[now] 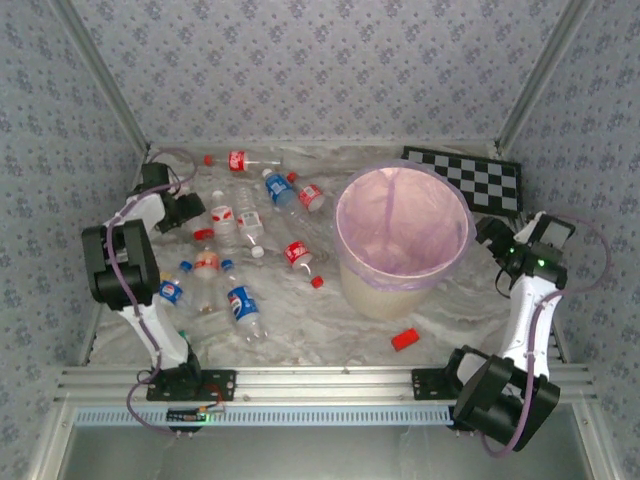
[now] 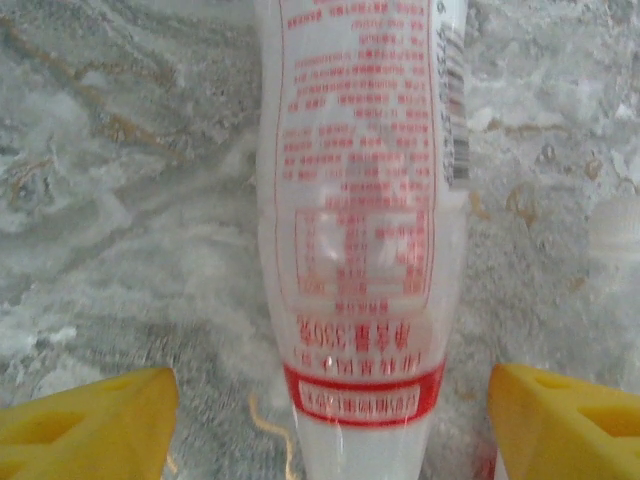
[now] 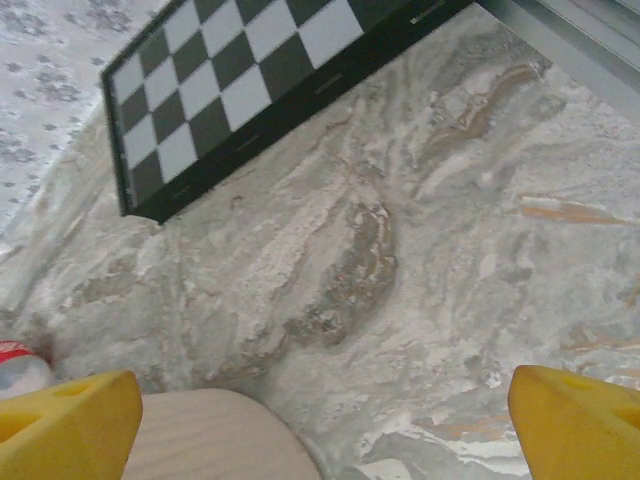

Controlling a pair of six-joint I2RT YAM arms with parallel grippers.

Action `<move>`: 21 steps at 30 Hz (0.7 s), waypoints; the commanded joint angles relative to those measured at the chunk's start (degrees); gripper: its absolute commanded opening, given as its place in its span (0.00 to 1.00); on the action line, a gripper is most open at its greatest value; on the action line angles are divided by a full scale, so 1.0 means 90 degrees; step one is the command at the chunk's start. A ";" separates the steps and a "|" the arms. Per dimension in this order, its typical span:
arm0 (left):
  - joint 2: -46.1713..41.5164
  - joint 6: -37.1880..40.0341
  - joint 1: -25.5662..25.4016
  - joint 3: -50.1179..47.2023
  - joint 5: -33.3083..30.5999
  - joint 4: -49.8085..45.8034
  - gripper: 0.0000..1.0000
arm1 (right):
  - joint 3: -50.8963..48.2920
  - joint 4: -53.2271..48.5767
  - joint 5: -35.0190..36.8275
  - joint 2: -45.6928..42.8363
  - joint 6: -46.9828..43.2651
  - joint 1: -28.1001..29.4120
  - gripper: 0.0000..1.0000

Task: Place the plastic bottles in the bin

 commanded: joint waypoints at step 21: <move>0.0304 -0.0025 0.0062 0.0966 0.0220 -0.0685 0.38 | 0.2929 0.0184 -0.0966 -0.0497 0.1369 -0.0177 0.96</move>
